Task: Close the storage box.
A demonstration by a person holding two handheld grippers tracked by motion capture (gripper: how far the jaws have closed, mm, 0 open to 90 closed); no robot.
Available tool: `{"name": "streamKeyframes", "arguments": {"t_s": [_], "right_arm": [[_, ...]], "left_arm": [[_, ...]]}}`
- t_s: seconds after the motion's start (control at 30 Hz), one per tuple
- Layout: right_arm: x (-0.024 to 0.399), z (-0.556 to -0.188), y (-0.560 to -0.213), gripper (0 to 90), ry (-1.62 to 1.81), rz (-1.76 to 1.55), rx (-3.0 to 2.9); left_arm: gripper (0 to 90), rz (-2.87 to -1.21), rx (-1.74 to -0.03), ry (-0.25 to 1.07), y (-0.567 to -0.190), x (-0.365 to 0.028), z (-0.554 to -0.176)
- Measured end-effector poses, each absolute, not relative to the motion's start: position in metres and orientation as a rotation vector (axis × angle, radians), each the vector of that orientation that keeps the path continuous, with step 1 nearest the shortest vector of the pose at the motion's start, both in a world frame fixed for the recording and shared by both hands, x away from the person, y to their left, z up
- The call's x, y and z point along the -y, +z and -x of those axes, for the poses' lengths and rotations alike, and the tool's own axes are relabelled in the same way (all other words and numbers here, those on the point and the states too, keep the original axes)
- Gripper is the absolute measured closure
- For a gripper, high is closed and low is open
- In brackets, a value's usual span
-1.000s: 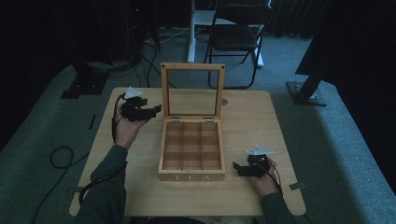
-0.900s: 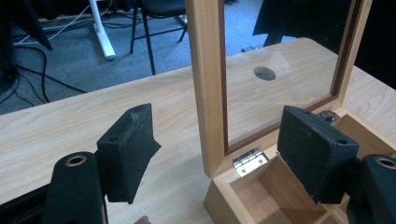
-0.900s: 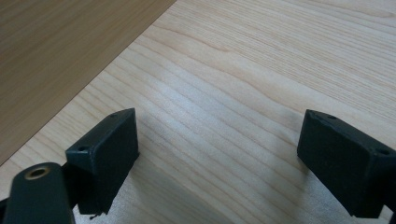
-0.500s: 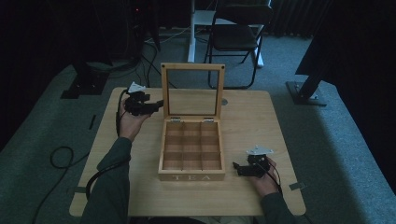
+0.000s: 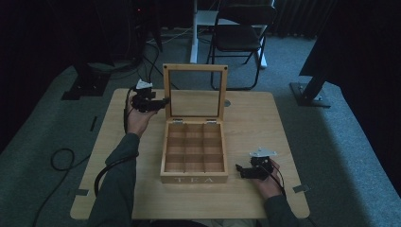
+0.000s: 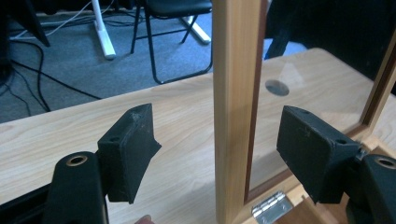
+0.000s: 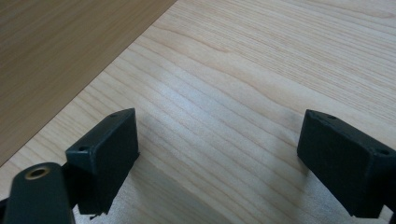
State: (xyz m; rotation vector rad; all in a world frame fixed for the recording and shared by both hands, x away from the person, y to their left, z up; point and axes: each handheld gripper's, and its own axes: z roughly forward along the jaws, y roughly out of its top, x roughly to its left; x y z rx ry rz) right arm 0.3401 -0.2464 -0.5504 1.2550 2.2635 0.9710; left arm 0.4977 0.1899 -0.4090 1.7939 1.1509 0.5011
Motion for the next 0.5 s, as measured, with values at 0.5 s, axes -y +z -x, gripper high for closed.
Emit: {"name": "streamKeyframes", "arguments": {"t_s": [0.5], "right_arm": [[0.246,-0.34,-0.55,12.1,0.971,-1.255,-2.263]], "left_arm": [[45.9,-1.798,-1.152,0.48,-0.403,-0.173,-0.514]]}}
